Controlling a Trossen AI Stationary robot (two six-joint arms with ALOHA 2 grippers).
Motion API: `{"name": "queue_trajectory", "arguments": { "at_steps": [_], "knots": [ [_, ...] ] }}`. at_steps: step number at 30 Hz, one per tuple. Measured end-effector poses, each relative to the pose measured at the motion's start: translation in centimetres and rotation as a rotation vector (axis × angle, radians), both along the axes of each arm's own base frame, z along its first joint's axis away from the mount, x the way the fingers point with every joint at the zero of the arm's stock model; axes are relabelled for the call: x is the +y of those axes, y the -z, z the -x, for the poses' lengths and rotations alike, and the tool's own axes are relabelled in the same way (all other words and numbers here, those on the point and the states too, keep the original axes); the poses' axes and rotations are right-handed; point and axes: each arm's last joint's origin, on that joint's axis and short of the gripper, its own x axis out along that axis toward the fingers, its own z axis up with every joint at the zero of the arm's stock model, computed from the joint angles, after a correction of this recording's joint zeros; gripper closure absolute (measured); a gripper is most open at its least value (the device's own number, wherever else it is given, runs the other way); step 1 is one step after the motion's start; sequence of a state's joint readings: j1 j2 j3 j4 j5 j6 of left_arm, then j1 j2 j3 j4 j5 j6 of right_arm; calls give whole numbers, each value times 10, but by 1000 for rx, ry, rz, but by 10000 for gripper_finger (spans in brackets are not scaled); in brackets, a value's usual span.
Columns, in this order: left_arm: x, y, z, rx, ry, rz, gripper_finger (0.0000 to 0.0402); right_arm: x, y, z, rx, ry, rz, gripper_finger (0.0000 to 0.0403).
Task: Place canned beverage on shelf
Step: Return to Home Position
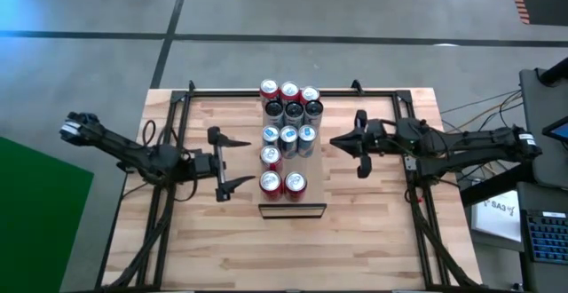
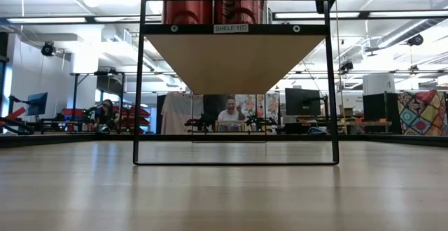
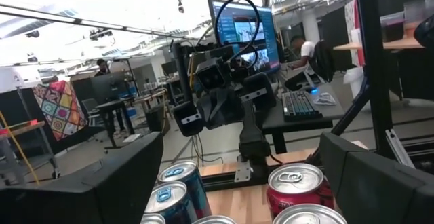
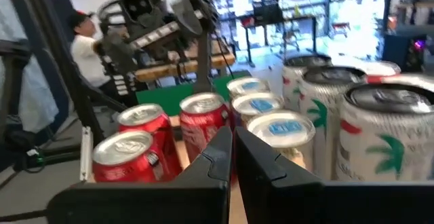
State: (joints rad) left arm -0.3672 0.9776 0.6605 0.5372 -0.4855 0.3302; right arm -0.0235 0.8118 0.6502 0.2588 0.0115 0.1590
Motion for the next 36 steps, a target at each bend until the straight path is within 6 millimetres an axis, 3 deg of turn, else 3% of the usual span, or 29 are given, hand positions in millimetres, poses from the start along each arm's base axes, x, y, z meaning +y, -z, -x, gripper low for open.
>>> {"name": "queue_trajectory", "arguments": {
  "at_steps": [9,14,24,36],
  "knots": [
    [-3,2,-3,15,11,27,36,2,8,-3,68,5,-51,394],
    [-10,2,4,43,50,-17,36,17,8,-4,66,-79,71,394],
    [-7,-4,14,10,58,6,36,31,9,-4,63,-137,94,394],
    [-7,8,13,126,5,10,36,31,13,-5,96,-96,134,394]
  ]
}}
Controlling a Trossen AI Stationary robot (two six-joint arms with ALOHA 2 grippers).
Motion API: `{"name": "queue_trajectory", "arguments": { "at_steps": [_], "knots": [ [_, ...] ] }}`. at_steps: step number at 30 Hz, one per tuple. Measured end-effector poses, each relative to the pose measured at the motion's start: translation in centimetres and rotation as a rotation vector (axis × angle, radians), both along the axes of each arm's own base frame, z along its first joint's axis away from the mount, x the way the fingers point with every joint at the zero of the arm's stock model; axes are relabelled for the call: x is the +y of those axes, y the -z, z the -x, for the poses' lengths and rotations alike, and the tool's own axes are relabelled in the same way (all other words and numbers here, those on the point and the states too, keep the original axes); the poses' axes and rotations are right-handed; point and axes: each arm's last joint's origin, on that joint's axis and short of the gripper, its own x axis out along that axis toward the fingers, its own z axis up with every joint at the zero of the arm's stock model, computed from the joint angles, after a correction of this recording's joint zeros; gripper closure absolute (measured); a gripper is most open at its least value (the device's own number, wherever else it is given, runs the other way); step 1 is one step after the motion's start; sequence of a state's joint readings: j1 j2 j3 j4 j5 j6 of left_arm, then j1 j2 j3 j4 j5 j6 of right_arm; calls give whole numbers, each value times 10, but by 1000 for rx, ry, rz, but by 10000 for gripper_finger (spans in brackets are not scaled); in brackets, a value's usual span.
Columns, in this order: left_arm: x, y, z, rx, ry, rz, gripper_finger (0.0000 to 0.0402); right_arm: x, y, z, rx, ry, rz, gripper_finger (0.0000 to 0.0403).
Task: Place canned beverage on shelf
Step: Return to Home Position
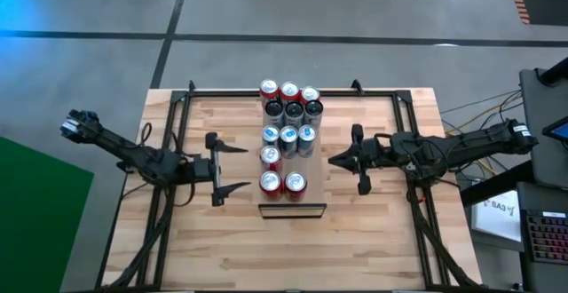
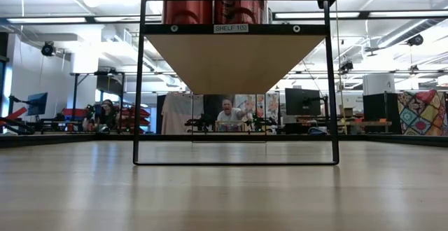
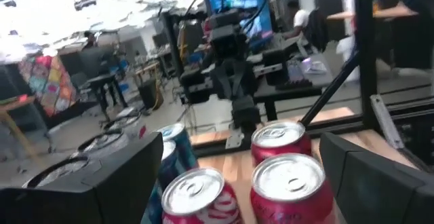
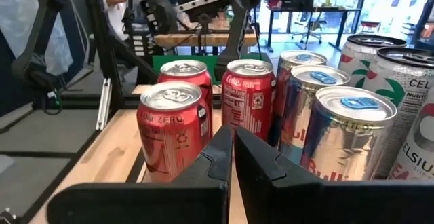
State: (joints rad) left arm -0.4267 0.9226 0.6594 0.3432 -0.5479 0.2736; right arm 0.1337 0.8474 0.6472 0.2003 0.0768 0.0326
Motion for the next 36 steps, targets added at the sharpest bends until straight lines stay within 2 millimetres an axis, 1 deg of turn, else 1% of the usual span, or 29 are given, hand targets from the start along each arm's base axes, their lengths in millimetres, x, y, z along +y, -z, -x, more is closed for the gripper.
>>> {"name": "queue_trajectory", "arguments": {
  "at_steps": [7,15,22,28,36],
  "knots": [
    [1,4,0,42,-14,-32,36,0,4,0,7,-12,73,394],
    [7,15,0,75,-42,-47,36,-1,12,2,24,-16,129,394],
    [15,20,2,82,-58,-49,36,-11,21,7,-4,32,137,394],
    [23,28,22,47,-61,-18,36,-26,29,22,-29,51,107,394],
    [36,42,54,-61,-66,33,36,-36,31,40,-79,64,93,394]
  ]
}}
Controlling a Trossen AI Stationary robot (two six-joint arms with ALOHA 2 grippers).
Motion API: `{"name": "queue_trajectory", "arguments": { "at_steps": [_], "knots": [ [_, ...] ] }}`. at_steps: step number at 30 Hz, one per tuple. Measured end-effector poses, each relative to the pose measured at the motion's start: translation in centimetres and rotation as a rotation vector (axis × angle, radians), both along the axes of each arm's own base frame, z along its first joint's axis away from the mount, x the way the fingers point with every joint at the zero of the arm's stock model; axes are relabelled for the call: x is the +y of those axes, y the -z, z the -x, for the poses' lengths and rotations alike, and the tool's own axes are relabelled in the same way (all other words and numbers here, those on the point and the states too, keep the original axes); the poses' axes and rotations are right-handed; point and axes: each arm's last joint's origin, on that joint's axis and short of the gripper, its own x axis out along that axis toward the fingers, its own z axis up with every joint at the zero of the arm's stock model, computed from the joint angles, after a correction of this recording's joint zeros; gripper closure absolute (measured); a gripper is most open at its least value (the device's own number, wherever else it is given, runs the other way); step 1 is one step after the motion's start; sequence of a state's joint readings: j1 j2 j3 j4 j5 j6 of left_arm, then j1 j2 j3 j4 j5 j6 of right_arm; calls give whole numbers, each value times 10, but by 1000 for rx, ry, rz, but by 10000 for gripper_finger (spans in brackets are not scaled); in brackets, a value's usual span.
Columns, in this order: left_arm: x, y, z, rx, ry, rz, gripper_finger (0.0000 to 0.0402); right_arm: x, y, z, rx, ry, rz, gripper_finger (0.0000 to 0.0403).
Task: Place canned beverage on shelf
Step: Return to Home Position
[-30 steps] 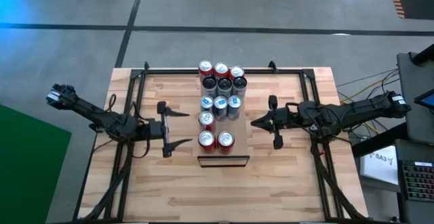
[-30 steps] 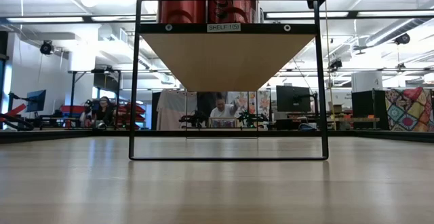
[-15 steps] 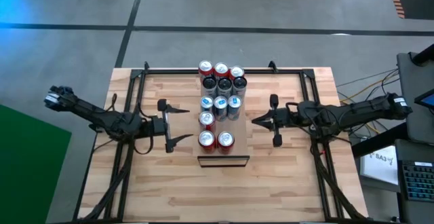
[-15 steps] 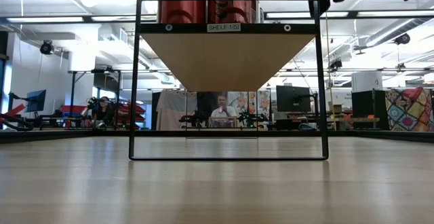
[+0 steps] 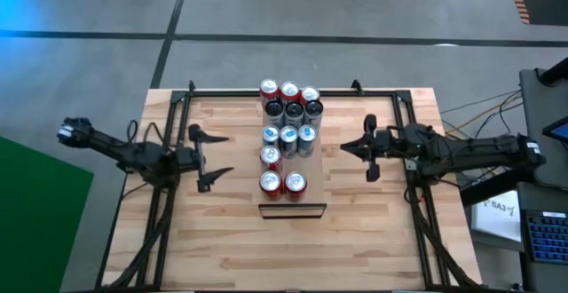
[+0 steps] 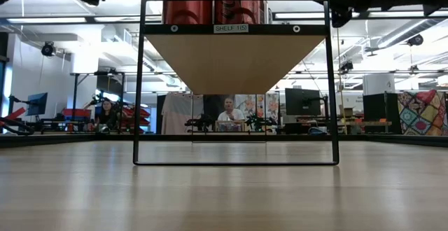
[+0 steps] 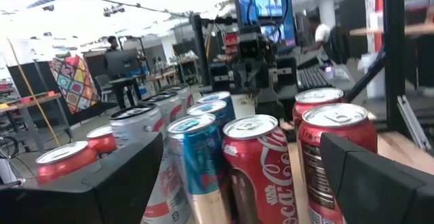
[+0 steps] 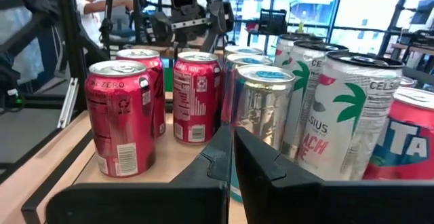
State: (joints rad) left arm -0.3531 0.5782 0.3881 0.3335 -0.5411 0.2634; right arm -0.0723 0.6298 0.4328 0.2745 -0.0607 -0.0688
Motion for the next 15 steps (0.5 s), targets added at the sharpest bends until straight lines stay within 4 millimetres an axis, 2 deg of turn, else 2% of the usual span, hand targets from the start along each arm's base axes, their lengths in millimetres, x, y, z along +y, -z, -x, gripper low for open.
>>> {"name": "queue_trajectory", "arguments": {
  "at_steps": [8,15],
  "knots": [
    [8,17,21,-75,-2,30,36,-4,16,13,1,23,-25,394],
    [12,30,32,-125,1,64,36,-7,35,29,-47,54,-63,394]
  ]
}}
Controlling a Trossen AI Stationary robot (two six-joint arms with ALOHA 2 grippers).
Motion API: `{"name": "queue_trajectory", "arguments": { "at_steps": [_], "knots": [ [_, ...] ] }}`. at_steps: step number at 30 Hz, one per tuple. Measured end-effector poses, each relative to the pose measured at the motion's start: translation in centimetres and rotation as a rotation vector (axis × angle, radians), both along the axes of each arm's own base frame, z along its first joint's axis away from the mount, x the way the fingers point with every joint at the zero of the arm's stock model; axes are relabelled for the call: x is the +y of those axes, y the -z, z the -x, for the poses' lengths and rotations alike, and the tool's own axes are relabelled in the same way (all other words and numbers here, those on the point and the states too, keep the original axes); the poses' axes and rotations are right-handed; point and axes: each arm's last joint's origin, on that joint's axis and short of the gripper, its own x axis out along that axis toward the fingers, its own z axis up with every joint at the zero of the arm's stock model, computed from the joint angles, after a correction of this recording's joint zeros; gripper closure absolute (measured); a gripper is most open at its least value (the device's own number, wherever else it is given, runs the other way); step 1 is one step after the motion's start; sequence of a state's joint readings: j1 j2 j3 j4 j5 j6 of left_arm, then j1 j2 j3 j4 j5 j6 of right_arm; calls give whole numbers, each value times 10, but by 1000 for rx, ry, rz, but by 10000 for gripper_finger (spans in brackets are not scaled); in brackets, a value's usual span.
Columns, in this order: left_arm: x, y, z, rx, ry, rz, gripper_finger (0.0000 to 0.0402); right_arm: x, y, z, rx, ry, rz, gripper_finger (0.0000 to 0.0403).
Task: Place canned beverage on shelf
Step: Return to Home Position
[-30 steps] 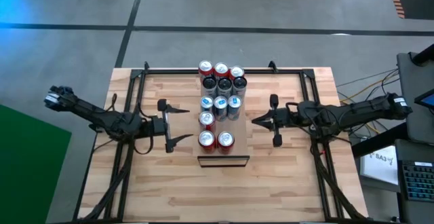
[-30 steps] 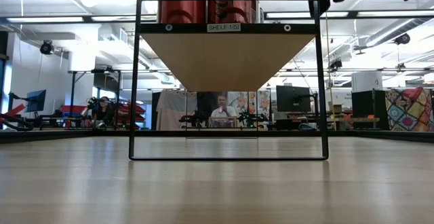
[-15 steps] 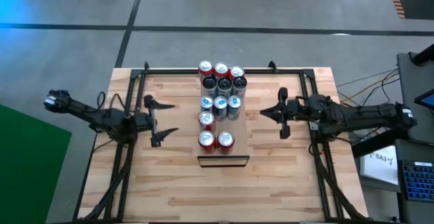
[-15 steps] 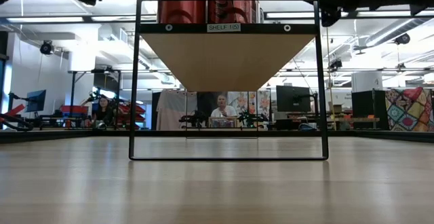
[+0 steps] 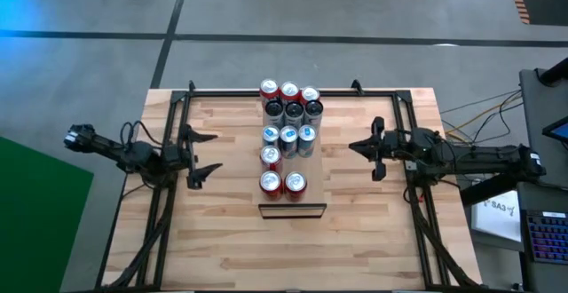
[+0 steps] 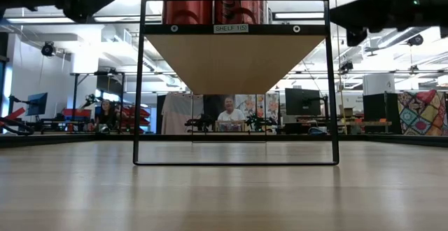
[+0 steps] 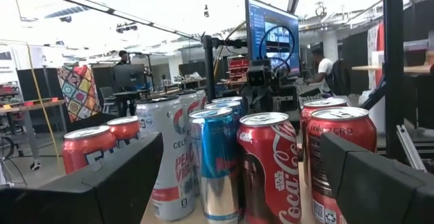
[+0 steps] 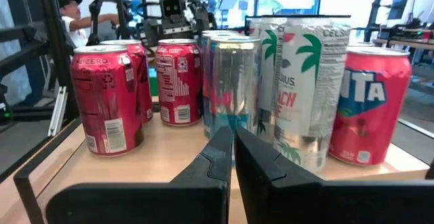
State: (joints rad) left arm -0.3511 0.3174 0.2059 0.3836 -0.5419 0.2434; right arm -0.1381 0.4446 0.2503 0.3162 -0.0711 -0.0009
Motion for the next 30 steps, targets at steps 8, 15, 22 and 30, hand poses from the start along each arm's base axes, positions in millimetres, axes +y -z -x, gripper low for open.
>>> {"name": "queue_trajectory", "arguments": {
  "at_steps": [8,15,22,30],
  "knots": [
    [2,22,5,-45,12,56,36,4,16,28,-148,-11,-5,394],
    [3,24,9,-85,12,67,36,6,26,40,-235,-13,0,394],
    [4,36,10,-76,18,83,36,7,36,47,-248,-13,0,394],
    [3,50,9,-30,44,144,36,6,46,44,-150,-4,34,394]
  ]
}}
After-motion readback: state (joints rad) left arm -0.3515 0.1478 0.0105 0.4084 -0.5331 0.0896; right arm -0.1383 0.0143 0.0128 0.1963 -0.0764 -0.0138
